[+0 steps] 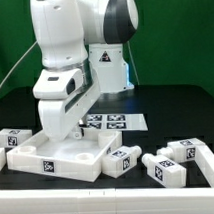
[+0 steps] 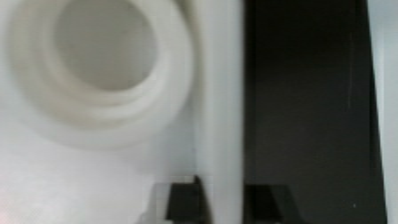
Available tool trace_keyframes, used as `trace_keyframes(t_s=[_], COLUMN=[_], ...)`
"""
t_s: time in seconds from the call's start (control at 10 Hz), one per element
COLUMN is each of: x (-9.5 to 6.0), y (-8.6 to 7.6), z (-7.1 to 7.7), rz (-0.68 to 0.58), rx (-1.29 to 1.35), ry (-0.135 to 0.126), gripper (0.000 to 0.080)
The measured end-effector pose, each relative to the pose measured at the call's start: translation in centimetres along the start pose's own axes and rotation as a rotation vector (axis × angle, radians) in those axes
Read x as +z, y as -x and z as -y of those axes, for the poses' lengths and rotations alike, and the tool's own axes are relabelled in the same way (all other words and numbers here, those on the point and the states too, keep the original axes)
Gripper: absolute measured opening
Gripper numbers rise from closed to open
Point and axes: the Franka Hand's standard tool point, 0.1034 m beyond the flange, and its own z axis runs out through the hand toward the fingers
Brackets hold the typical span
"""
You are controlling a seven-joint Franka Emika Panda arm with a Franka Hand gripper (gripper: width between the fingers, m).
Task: Assemble one leg
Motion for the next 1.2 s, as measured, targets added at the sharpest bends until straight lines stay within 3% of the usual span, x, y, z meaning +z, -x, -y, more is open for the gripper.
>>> trace_keyframes(t_s=[0.1, 0.3, 0.7, 1.2], x=[0.0, -0.2, -0.9, -1.3], y=[0.0, 0.0, -0.8, -1.8], z=[-0.1, -0.3, -4.2, -7.4], rz=[0.0, 0.001, 0.021, 0.042], rx=[0.0, -0.007, -0.107, -0.249], ry=[0.003, 0.008, 0.052, 0.092], gripper=[0.0065, 0.0065, 0.0058, 0.0057])
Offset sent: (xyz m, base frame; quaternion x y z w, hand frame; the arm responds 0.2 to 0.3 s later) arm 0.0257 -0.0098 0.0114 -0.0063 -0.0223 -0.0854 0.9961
